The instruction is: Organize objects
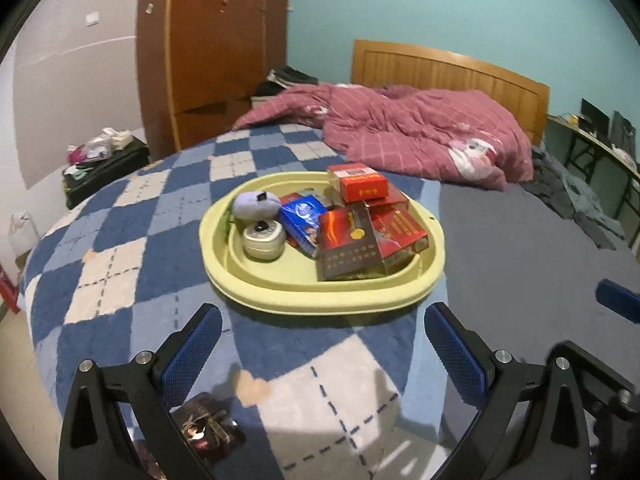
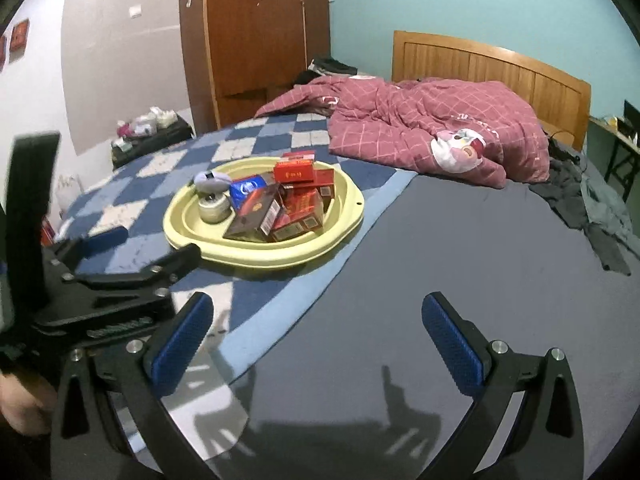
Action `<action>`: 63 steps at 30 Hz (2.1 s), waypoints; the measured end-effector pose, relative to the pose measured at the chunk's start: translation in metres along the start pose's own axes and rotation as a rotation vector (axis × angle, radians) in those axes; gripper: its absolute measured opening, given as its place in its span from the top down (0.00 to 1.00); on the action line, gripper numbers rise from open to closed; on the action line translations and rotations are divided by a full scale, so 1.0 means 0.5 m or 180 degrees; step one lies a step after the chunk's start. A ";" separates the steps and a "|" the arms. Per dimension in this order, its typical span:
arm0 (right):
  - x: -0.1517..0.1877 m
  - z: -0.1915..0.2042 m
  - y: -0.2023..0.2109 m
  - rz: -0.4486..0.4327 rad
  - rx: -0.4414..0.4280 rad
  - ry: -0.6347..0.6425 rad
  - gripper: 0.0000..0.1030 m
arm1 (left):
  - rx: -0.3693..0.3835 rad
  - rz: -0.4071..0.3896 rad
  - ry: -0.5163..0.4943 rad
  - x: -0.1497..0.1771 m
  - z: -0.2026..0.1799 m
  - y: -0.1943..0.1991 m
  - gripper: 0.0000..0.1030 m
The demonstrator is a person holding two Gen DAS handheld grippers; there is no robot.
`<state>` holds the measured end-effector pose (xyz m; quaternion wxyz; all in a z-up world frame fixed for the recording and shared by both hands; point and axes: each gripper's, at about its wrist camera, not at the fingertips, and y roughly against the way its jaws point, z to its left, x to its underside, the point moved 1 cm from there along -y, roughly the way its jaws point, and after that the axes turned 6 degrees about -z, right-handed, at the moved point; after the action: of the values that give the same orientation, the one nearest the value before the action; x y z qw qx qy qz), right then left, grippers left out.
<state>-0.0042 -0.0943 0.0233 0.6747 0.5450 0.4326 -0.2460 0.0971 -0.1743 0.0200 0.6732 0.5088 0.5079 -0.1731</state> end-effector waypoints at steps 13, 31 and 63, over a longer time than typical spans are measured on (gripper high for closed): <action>0.020 -0.011 0.000 0.0058 0.0020 -0.0061 0.00 | -0.0089 0.0002 -0.0064 0.022 -0.010 -0.021 0.00; 0.036 -0.009 -0.014 0.0199 0.0068 -0.0098 0.00 | -0.0062 0.0093 -0.0114 0.025 -0.002 -0.037 0.00; 0.040 -0.018 -0.019 0.0202 0.0128 -0.0110 0.00 | -0.0060 0.0071 -0.0146 0.028 -0.007 -0.036 0.00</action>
<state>-0.0046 -0.0855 0.0013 0.6785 0.5675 0.3984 -0.2425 0.0880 -0.1751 -0.0011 0.6913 0.5040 0.4883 -0.1724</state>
